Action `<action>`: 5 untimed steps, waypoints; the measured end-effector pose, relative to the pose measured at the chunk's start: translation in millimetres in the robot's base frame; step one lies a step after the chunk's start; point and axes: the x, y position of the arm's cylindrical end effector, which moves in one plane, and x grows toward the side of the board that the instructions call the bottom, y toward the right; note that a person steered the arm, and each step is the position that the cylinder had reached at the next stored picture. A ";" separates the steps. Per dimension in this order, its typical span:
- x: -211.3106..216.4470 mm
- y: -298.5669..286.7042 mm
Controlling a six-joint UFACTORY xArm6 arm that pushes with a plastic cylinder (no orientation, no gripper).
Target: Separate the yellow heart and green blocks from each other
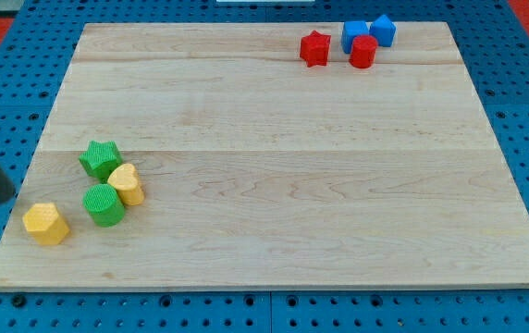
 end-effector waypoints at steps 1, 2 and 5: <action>25.1 -0.1; 11.5 36.1; -29.3 135.5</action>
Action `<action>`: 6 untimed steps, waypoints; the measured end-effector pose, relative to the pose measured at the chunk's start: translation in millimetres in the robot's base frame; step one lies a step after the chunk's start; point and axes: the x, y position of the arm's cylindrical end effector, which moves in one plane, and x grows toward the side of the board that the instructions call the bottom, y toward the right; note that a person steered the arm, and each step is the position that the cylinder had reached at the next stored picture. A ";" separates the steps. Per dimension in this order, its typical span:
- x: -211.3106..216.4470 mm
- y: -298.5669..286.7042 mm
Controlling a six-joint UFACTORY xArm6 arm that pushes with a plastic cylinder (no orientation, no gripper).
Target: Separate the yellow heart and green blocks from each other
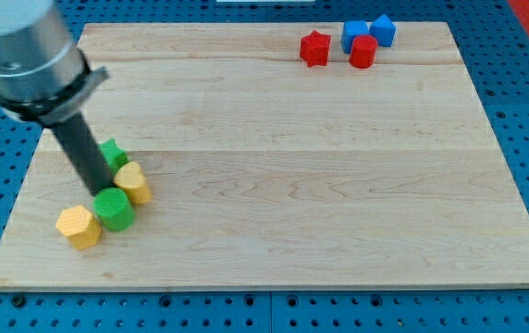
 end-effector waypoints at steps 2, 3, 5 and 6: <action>-28.6 -10.8; -31.1 58.4; -48.0 27.5; -35.9 -61.1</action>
